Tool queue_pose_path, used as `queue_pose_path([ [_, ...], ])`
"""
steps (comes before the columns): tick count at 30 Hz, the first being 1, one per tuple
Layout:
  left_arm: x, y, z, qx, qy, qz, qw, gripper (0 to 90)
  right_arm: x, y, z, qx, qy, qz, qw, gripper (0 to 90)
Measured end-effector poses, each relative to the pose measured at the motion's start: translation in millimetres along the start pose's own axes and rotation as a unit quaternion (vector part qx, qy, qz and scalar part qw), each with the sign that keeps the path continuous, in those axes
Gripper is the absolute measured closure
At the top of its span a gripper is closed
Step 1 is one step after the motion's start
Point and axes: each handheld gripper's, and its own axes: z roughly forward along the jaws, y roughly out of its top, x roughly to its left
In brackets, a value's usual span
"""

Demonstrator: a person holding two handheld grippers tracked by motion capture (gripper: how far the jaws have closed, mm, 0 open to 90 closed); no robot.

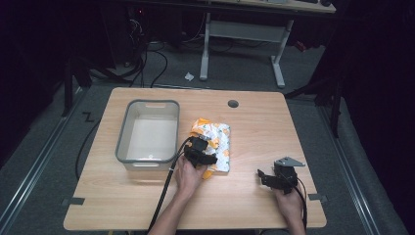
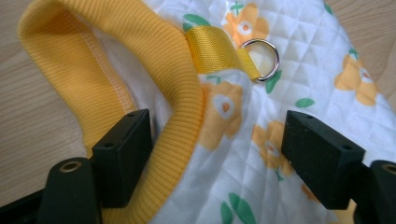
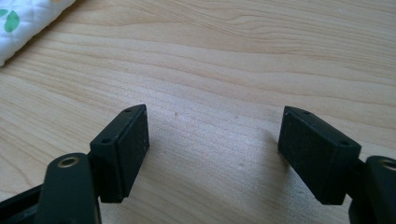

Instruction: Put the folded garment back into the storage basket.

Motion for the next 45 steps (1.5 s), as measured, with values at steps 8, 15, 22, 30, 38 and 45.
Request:
queue_pose_path([
  [8, -2.3, -0.9, -2.4, -0.01, -0.012, 0.017, 0.9997, 45.2, 0.0, 0.0, 0.0, 0.0, 0.0, 0.0, 1.0, 24.7],
  [15, 0.6, -0.2, -4.0, -0.008, -0.027, 0.014, 0.9995, 66.7, 0.0, 0.0, 0.0, 0.0, 0.0, 0.0, 1.0, 24.7],
  [22, -3.1, -0.4, -4.2, -0.012, -0.036, 0.016, 0.9992, 74.4, 0.0, 0.0, 0.0, 0.0, 0.0, 0.0, 1.0, 24.7],
  [30, -10.1, -1.6, -15.6, -0.03, -0.051, 0.033, 0.9977, 76.2, 0.0, 0.0, 0.0, 0.0, 0.0, 0.0, 1.0, 24.7],
  [38, -11.7, -0.5, -31.5, -0.056, -0.065, 0.029, 0.9959, 76.3, 0.0, 0.0, 0.0, 0.0, 0.0, 0.0, 1.0, 24.7],
  [45, -11.9, -1.5, -46.8, -0.074, -0.074, 0.034, 0.9939, 76.3, 0.0, 0.0, 0.0, 0.0, 0.0, 0.0, 1.0, 24.7],
])
